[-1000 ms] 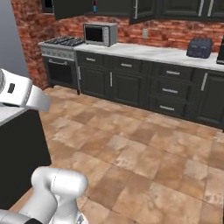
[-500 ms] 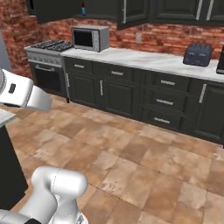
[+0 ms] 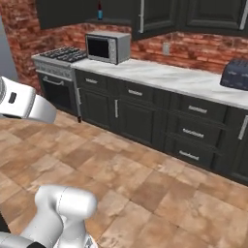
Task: Get the candle and the beer from the cabinet and move them to the dining counter.
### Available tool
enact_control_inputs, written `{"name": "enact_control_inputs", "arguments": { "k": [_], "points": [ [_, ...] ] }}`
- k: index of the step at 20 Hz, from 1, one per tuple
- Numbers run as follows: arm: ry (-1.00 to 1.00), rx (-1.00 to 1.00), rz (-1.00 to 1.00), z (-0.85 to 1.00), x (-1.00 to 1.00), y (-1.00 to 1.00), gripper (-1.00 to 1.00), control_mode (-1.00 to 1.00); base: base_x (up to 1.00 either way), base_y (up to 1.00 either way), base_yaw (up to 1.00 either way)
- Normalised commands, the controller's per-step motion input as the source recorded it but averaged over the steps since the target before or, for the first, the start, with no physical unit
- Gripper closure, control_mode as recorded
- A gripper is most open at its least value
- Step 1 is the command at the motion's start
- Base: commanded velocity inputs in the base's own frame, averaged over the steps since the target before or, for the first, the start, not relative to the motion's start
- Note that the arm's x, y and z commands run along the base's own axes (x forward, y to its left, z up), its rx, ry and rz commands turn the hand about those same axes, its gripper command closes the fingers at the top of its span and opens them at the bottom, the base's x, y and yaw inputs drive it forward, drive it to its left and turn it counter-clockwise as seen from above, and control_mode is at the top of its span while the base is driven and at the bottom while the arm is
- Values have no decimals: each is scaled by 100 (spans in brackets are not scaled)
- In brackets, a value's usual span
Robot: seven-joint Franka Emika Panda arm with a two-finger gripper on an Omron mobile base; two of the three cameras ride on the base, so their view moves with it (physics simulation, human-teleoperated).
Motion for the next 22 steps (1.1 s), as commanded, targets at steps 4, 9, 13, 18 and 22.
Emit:
{"name": "enact_control_inputs", "arguments": {
  "k": [4,9,13,18,22],
  "points": [
    [0,0,0,0,0,0,-100,100,100,0,33],
    [0,0,0,0,0,0,-100,100,100,0,41],
    [0,0,0,0,0,0,-100,100,100,11,32],
    [0,0,0,0,0,0,-100,100,100,40,12],
    [0,0,0,0,0,0,-100,100,100,41,1]
  ]
}}
